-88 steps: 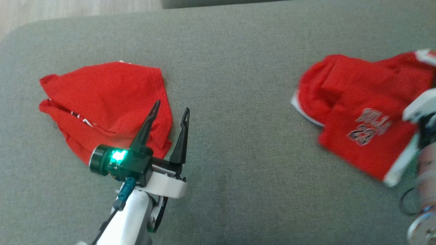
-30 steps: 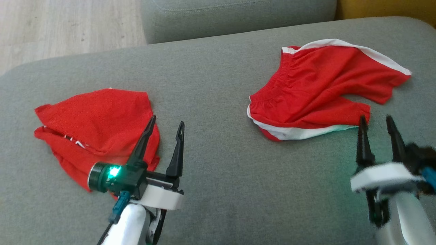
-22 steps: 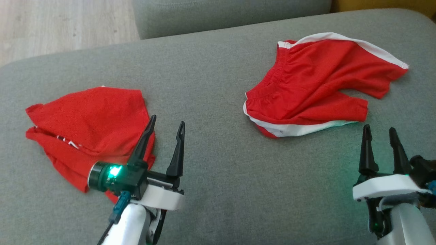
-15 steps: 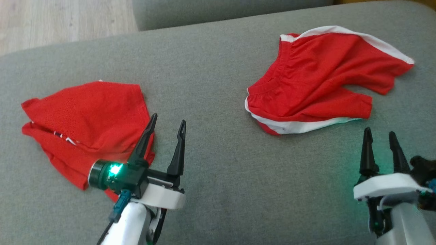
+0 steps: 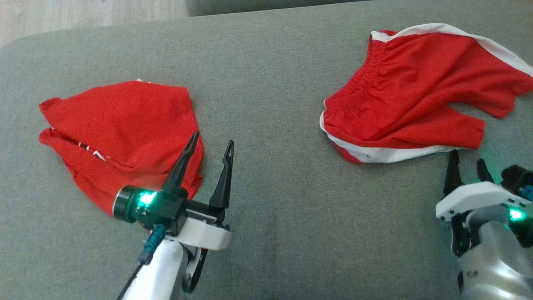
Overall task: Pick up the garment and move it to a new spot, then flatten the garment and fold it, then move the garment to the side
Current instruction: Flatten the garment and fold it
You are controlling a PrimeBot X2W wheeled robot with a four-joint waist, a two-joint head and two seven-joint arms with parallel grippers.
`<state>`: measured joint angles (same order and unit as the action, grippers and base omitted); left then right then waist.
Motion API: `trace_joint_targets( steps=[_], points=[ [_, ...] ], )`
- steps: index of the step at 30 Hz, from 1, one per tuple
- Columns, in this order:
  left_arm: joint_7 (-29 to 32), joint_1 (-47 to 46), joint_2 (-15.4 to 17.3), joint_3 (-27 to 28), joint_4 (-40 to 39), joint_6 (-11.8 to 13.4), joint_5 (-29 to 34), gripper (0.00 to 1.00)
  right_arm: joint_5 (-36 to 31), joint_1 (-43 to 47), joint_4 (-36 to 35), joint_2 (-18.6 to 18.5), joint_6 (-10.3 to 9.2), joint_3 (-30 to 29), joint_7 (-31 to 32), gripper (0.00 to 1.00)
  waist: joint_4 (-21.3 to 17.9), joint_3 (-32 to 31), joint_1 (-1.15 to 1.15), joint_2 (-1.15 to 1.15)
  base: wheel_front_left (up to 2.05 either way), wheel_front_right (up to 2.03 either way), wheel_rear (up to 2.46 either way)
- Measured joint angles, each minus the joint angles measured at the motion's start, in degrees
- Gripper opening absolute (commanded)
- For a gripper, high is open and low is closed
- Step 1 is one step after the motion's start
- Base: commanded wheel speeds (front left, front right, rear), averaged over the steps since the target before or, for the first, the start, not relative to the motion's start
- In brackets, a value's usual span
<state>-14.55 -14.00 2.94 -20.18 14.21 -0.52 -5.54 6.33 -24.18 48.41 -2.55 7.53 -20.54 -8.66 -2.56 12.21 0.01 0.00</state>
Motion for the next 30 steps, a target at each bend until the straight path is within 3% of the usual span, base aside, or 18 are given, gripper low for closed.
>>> trace_joint_targets(
  steps=[14, 22, 23, 24, 30],
  points=[
    [0.01, 0.01, 0.00, 0.00, 0.12, 0.02, 0.01, 1.00, -6.67, -6.36, 9.28, -0.07, 0.00, -4.94, -4.54, 1.00, 0.52, 0.38, 0.00, 0.00, 0.00, 0.00, 0.00],
    [0.00, -0.02, -0.01, -0.10, 0.12, 0.02, 0.01, 1.00, -15.13, -9.59, 11.85, -0.15, 0.00, -9.75, -5.03, 1.00, 0.70, 1.28, 0.00, 0.00, 0.00, 0.00, 0.00],
    [0.00, -0.04, -0.01, -0.10, 0.13, 0.02, 0.01, 1.00, -15.97, -9.82, 12.20, -0.19, 0.00, -10.09, -5.03, 0.27, 0.70, 1.29, 0.00, 0.00, 0.00, 0.00, 0.00],
    [0.00, -0.05, -0.01, -0.09, 0.15, 0.02, 0.01, 1.00, -16.73, -10.08, 12.54, -0.20, 0.00, -10.57, -5.03, 0.00, 0.67, 1.25, 0.00, 0.00, 0.00, 0.00, 0.00],
    [0.00, -0.01, 0.00, -0.02, 0.31, 0.12, -0.01, 1.00, -19.65, -10.22, 13.40, -0.02, 0.00, -14.30, -5.01, 0.00, 0.05, -0.22, -0.01, 0.00, 0.00, 0.00, 0.00]
  ],
)
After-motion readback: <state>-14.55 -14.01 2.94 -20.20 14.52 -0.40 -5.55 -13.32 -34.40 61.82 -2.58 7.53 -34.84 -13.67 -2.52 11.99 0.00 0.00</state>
